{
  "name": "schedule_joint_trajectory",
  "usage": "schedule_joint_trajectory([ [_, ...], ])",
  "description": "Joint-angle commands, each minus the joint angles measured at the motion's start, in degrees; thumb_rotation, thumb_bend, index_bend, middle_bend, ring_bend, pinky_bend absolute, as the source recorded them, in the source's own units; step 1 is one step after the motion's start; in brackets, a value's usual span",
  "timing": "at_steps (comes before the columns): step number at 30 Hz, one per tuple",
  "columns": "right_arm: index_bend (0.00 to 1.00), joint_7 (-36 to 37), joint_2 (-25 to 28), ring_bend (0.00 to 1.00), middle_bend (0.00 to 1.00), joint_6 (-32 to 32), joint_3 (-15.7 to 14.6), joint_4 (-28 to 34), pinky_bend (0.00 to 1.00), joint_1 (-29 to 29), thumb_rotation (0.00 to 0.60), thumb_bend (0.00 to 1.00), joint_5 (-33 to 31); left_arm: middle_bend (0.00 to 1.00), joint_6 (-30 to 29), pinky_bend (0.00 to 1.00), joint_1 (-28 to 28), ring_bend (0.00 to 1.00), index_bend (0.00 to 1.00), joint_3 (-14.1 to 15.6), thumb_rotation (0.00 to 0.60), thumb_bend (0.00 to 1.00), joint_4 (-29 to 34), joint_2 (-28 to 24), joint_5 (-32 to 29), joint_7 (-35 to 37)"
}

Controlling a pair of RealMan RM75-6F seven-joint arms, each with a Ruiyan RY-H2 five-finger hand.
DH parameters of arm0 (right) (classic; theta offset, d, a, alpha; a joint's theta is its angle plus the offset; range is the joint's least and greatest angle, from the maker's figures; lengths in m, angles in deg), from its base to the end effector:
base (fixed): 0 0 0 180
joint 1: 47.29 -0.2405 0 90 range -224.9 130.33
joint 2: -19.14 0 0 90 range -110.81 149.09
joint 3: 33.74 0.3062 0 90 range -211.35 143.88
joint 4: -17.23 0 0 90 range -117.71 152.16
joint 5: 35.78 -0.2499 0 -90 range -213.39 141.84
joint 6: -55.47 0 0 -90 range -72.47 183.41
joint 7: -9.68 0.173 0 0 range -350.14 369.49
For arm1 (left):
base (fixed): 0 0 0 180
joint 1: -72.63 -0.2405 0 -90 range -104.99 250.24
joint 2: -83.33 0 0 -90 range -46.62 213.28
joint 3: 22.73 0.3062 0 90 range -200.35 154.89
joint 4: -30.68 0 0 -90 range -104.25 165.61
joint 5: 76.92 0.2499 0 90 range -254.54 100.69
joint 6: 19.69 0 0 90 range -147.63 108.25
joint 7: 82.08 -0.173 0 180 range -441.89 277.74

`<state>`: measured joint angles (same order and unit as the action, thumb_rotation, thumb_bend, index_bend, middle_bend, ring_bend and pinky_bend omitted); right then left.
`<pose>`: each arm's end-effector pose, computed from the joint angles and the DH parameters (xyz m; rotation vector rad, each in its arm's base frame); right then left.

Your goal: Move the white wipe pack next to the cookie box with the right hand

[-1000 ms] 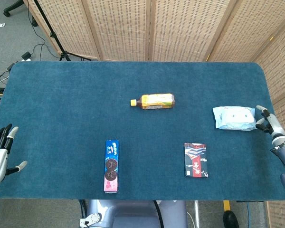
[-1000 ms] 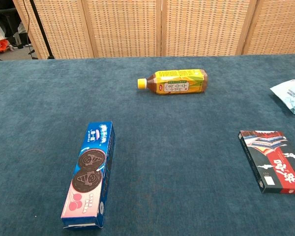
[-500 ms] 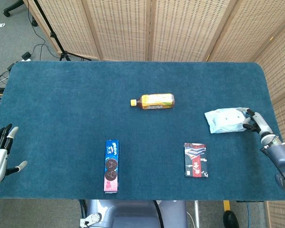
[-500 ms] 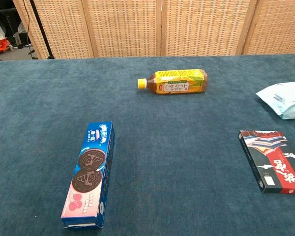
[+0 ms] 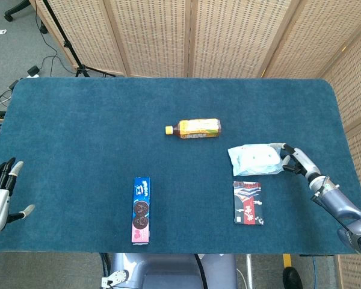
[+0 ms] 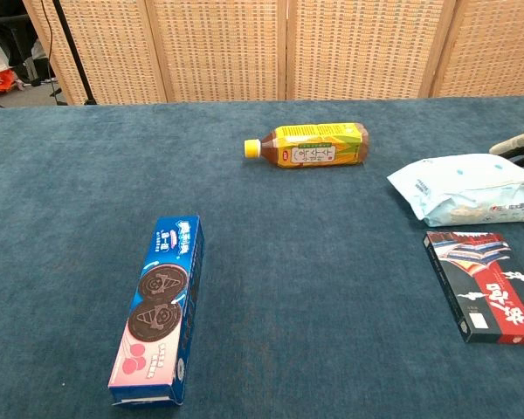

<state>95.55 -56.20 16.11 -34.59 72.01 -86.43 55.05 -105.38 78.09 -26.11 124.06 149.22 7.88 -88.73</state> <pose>-0.3905 -0.4532 0.0680 1.2154 -1.9817 1.0700 -0.3633 0.2226 0.1349 -1.3870 -0.8423 -0.8665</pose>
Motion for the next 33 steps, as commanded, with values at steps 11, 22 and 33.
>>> schedule_joint_trajectory([
  [11, 0.19, -20.4, -1.3, 0.0, 0.11, 4.5, 7.4, 13.1, 0.19, -3.1, 0.6, 1.0, -13.9, 0.0, 0.0, 0.0, 0.0, 0.0, 0.0, 0.3, 0.6, 0.0, 0.1, -0.2, 0.3, 0.4],
  [22, 0.2, -36.2, -4.8, 0.0, 0.12, 4.5, 12.6, 20.1, 0.19, -4.1, 0.6, 1.0, -27.1, 0.0, -0.2, 0.0, -0.1, 0.0, 0.0, 0.4, 0.6, 0.0, -0.2, -0.4, 0.5, 1.3],
  [33, 0.2, -45.5, -5.9, 0.0, 0.12, 3.8, 14.9, 26.8, 0.19, -4.6, 0.6, 1.0, -32.6, 0.0, -0.4, 0.0, -0.2, 0.0, 0.0, 0.4, 0.6, 0.0, -0.2, -0.4, 0.6, 1.4],
])
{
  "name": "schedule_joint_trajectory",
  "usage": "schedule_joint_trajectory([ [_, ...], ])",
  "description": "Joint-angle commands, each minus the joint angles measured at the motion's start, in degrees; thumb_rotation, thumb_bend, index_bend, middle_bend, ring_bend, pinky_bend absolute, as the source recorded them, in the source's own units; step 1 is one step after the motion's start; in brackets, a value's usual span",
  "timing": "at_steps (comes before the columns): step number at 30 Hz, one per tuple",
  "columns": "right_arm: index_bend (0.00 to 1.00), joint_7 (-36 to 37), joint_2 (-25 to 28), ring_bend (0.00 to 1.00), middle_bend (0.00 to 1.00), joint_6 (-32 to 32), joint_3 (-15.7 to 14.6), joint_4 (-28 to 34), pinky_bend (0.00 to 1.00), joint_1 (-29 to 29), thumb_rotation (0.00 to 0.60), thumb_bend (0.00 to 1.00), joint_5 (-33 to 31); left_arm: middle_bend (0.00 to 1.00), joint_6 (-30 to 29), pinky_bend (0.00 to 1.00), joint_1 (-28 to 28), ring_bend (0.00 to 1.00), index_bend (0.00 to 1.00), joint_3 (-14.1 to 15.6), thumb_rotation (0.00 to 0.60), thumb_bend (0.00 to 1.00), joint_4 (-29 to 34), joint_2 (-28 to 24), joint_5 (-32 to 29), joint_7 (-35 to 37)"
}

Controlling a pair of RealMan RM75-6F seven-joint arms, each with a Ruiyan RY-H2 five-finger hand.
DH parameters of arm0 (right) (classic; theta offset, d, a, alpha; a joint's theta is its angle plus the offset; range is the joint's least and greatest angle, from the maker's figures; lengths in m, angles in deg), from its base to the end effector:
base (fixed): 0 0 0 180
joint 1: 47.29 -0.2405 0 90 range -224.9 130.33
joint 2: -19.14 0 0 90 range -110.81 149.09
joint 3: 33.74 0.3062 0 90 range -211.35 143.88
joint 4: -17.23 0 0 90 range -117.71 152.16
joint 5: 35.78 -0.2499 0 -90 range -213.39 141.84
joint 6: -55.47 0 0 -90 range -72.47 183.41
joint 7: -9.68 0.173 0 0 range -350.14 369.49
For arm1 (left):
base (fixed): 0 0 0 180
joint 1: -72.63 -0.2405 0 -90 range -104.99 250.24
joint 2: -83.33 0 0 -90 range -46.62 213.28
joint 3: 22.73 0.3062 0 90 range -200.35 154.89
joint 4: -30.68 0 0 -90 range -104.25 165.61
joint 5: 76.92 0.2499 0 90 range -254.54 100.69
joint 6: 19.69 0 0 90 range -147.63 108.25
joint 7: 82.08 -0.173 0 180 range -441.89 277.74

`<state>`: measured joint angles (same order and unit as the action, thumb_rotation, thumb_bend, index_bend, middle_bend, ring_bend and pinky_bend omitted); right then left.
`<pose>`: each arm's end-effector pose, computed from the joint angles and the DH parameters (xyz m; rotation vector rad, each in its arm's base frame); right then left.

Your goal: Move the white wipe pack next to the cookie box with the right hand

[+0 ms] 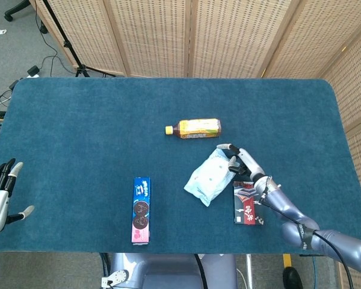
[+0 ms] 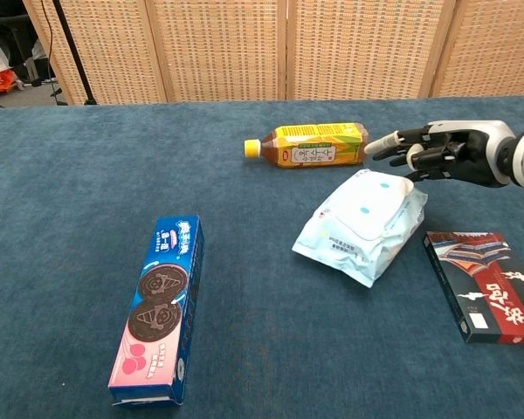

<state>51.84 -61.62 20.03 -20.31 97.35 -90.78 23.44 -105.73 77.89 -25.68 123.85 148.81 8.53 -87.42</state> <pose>-0.2260 -0.4504 -0.0329 1.2819 -2.0625 1.1865 -0.3642 0.2196 0.1371 -1.3905 -0.8486 -0.8780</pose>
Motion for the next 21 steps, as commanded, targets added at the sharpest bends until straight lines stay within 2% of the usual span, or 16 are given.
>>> schedule_joint_trajectory([
  [1, 0.2, -2.4, -0.6, 0.0, 0.12, -0.1, 0.8, 1.9, 0.19, -0.3, 0.6, 1.0, -1.1, 0.0, -0.1, 0.0, 0.0, 0.0, 0.0, 0.0, 0.6, 0.0, 0.0, 0.0, -0.1, 0.1],
  [12, 0.2, -5.8, 1.5, 0.0, 0.12, 3.0, 1.5, 6.2, 0.19, -1.1, 0.6, 1.0, 3.7, 0.0, -0.1, 0.0, 0.0, 0.0, 0.0, 0.0, 0.6, 0.0, -0.2, 0.0, 0.1, 0.3],
  [21, 0.2, -6.6, 1.8, 0.03, 0.12, 5.2, 0.5, 9.3, 0.19, -1.3, 0.6, 1.0, 8.1, 0.0, 0.0, 0.0, 0.0, 0.0, 0.0, 0.1, 0.6, 0.0, -0.2, 0.2, 0.0, -0.3],
])
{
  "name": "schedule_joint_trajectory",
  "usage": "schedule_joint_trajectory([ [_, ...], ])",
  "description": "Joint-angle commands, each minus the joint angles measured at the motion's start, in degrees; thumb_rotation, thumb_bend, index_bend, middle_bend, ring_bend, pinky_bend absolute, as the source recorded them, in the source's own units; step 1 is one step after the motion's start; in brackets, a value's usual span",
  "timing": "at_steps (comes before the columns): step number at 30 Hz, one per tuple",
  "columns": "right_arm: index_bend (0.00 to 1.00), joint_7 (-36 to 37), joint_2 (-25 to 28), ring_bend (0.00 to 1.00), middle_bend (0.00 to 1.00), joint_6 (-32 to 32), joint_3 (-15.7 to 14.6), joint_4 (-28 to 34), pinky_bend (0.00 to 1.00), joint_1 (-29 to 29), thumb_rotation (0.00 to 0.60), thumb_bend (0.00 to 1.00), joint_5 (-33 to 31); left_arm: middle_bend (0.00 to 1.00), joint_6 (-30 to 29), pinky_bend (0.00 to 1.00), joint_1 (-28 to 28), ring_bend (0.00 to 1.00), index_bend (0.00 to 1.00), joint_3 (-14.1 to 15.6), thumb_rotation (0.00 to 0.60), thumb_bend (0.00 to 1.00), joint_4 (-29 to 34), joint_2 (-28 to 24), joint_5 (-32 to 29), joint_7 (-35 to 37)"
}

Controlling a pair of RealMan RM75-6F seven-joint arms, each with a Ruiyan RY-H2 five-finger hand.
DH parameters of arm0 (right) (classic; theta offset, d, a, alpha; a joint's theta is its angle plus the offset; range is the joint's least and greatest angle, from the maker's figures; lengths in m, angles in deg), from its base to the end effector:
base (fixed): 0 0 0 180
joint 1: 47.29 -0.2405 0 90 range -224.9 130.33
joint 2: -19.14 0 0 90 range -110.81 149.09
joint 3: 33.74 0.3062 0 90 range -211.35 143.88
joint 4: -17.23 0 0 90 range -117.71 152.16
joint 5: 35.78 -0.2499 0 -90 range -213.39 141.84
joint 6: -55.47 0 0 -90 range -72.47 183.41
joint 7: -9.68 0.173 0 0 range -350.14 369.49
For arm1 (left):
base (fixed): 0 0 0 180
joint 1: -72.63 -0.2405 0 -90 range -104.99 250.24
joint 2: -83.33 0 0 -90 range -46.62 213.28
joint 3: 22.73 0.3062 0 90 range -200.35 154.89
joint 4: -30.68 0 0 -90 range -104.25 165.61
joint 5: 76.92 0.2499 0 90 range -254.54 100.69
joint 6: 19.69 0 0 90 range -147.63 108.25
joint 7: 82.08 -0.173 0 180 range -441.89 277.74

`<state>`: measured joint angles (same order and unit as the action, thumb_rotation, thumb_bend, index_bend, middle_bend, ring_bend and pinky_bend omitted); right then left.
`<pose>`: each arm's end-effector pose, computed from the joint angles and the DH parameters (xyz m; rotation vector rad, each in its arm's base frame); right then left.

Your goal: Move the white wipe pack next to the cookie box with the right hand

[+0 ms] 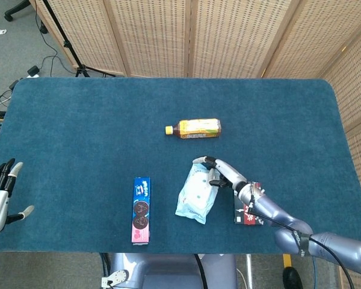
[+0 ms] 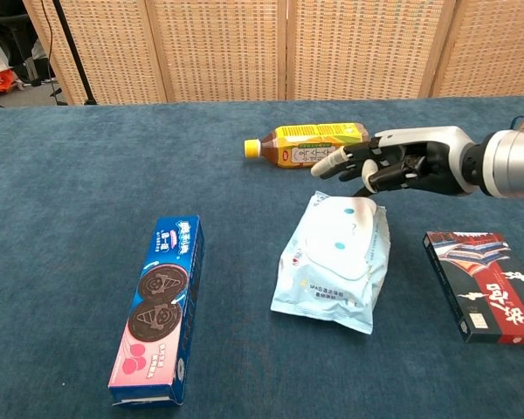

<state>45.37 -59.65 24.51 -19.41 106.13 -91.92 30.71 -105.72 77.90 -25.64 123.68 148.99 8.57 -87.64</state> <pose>-0.1697 -0.4169 -0.0496 1.6417 -2.0137 1.0983 -0.3646 0.2196 0.1360 -1.3927 -0.8461 -0.8750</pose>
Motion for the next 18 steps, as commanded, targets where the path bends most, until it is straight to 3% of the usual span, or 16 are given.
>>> schedule_joint_trajectory([
  [1, 0.2, -0.1, -0.2, 0.03, 0.12, 1.0, -0.5, 0.6, 0.19, -0.2, 0.6, 1.0, 1.1, 0.0, 0.0, 0.0, 0.0, 0.0, 0.0, 0.0, 0.6, 0.0, 0.0, 0.0, 0.0, 0.0],
  [18, 0.2, -1.6, 0.9, 0.04, 0.12, 1.5, -1.8, 6.5, 0.22, -0.6, 0.6, 1.0, 5.8, 0.0, 0.0, 0.0, -0.1, 0.0, 0.0, 0.1, 0.6, 0.0, -0.1, -0.2, 0.1, 0.5],
])
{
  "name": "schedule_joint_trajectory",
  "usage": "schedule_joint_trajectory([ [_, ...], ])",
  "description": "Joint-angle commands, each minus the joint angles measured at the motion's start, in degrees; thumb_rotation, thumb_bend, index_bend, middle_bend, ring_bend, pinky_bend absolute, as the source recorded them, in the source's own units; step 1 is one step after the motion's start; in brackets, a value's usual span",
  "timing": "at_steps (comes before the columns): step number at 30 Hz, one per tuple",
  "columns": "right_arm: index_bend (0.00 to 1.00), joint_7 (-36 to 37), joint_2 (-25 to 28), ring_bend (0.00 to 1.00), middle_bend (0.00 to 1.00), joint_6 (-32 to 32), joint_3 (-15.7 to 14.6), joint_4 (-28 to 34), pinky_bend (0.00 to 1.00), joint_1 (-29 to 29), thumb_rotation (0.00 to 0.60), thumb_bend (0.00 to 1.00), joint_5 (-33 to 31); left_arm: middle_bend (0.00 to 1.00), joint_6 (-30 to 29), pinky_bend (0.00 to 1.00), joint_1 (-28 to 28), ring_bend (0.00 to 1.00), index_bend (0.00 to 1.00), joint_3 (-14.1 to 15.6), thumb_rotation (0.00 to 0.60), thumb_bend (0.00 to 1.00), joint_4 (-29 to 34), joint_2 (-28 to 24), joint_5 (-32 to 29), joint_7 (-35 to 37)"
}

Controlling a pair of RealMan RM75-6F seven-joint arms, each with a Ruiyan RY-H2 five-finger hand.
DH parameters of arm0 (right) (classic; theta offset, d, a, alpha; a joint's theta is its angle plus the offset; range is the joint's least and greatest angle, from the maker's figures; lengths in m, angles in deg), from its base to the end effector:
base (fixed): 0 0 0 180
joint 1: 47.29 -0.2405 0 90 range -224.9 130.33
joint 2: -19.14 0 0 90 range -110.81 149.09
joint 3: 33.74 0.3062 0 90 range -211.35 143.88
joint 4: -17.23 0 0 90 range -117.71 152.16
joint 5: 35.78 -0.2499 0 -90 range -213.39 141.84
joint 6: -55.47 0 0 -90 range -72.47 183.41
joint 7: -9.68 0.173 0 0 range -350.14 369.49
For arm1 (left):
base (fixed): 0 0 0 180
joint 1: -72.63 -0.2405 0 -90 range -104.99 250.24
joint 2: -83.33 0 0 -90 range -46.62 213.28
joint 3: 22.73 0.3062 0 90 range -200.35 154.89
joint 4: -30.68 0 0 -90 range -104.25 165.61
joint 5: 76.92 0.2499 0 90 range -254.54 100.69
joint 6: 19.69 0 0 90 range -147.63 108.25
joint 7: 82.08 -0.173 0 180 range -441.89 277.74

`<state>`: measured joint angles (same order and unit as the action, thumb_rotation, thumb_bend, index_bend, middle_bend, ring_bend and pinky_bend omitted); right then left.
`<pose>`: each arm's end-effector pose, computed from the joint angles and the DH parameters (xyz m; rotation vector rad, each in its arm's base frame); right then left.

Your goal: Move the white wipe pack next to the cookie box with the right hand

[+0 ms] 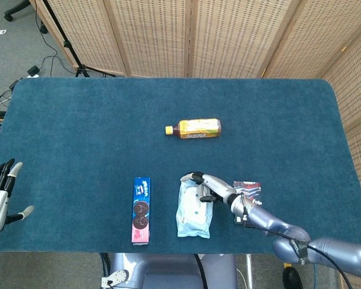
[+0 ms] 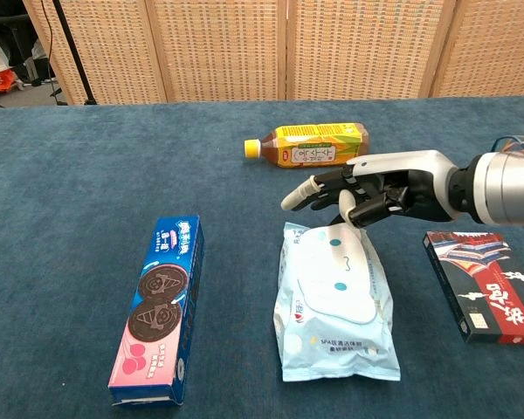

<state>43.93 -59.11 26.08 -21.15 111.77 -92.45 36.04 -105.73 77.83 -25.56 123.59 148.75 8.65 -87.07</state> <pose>-0.1436 -0.3801 -0.0646 1.8485 -2.0038 1.0377 -0.3655 0.2188 0.1375 -1.3922 -0.8500 -0.8773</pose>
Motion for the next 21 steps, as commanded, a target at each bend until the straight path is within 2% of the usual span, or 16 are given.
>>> schedule_joint_trajectory([
  [1, 0.2, -0.2, 0.5, 0.04, 0.12, -0.3, -0.1, 1.2, 0.23, 0.0, 0.6, 1.0, 0.8, 0.0, 0.0, 0.0, 0.0, 0.0, 0.0, 0.0, 0.6, 0.0, 0.0, 0.0, 0.0, 0.0],
  [5, 0.2, 0.0, 1.2, 0.04, 0.12, -2.3, 0.2, 3.6, 0.23, 0.6, 0.6, 1.0, 2.6, 0.0, 0.0, 0.0, 0.0, 0.0, 0.0, 0.0, 0.6, 0.0, 0.0, 0.0, 0.0, -0.1],
  [6, 0.18, 0.6, 1.4, 0.04, 0.11, -4.3, 0.5, 4.7, 0.23, 1.3, 0.6, 0.9, 4.1, 0.0, 0.0, 0.0, 0.0, 0.0, 0.0, 0.0, 0.6, 0.0, 0.0, 0.0, 0.0, 0.0],
  [7, 0.15, 1.3, 1.4, 0.03, 0.09, -6.0, 0.7, 5.2, 0.23, 2.0, 0.6, 0.73, 5.6, 0.0, 0.0, 0.0, 0.0, 0.0, 0.0, 0.0, 0.6, 0.0, 0.0, 0.0, 0.0, -0.1],
  [9, 0.06, 3.8, 1.6, 0.01, 0.03, -10.9, 0.8, 6.0, 0.22, 3.4, 0.6, 0.15, 10.7, 0.0, -0.1, 0.0, 0.0, 0.0, 0.0, 0.0, 0.6, 0.0, 0.0, 0.1, 0.0, -0.1],
  [10, 0.03, 4.0, 2.0, 0.0, 0.01, -16.8, 1.3, 5.7, 0.2, 4.9, 0.6, 0.01, 15.3, 0.0, -0.1, 0.0, 0.0, 0.0, 0.0, 0.0, 0.6, 0.0, 0.0, 0.1, 0.0, 0.0],
  [14, 0.01, -6.6, 2.6, 0.0, 0.0, -32.8, 0.5, 0.6, 0.09, 10.0, 0.6, 0.0, 24.8, 0.0, -0.4, 0.0, -0.2, 0.0, 0.0, 0.1, 0.6, 0.0, -0.1, 0.0, 0.3, 0.3],
  [18, 0.0, -16.6, 2.2, 0.0, 0.0, -44.3, -0.4, -5.0, 0.03, 14.6, 0.6, 0.0, 29.0, 0.0, -0.6, 0.0, -0.2, 0.0, 0.0, 0.2, 0.6, 0.0, -0.2, 0.0, 0.6, 0.5],
  [21, 0.0, -19.5, 2.4, 0.0, 0.0, -51.4, -2.6, -9.1, 0.01, 18.8, 0.6, 0.0, 30.6, 0.0, -0.7, 0.0, -0.3, 0.0, 0.0, 0.4, 0.6, 0.0, -0.2, 0.0, 1.0, 0.3],
])
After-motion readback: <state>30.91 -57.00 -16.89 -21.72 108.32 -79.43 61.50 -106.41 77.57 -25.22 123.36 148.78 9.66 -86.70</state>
